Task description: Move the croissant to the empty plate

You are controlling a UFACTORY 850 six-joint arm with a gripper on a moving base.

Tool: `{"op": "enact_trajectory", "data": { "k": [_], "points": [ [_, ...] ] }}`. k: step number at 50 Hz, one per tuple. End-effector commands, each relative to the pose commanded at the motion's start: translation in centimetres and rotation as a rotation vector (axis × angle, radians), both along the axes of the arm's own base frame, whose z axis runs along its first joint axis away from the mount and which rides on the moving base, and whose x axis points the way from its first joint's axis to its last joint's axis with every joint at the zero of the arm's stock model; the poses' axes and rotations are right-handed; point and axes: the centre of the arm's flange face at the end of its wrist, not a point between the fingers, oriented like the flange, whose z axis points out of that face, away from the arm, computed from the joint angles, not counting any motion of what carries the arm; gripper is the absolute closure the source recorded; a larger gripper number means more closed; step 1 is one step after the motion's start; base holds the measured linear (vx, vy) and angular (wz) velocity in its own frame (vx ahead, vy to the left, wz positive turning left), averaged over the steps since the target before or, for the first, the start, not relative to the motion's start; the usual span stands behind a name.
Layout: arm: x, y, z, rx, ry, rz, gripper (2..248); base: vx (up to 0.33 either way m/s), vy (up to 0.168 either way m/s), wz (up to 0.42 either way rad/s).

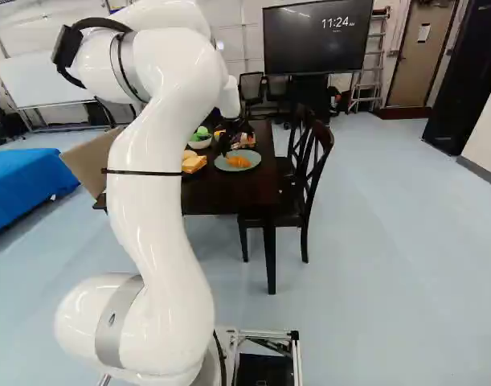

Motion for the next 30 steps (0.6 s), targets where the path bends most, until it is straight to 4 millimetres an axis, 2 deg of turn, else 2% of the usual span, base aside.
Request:
{"op": "enact_trajectory", "data": {
  "k": [10, 30],
  "points": [
    [-1.2, 0.0, 1.4, 0.000, -0.010, -0.001, 3, 0.000, 0.000, 0.000],
    [-5.4, 0.0, 4.4, -0.001, -0.022, -0.003, 3, 0.000, 0.000, 0.000]
  ]
}}
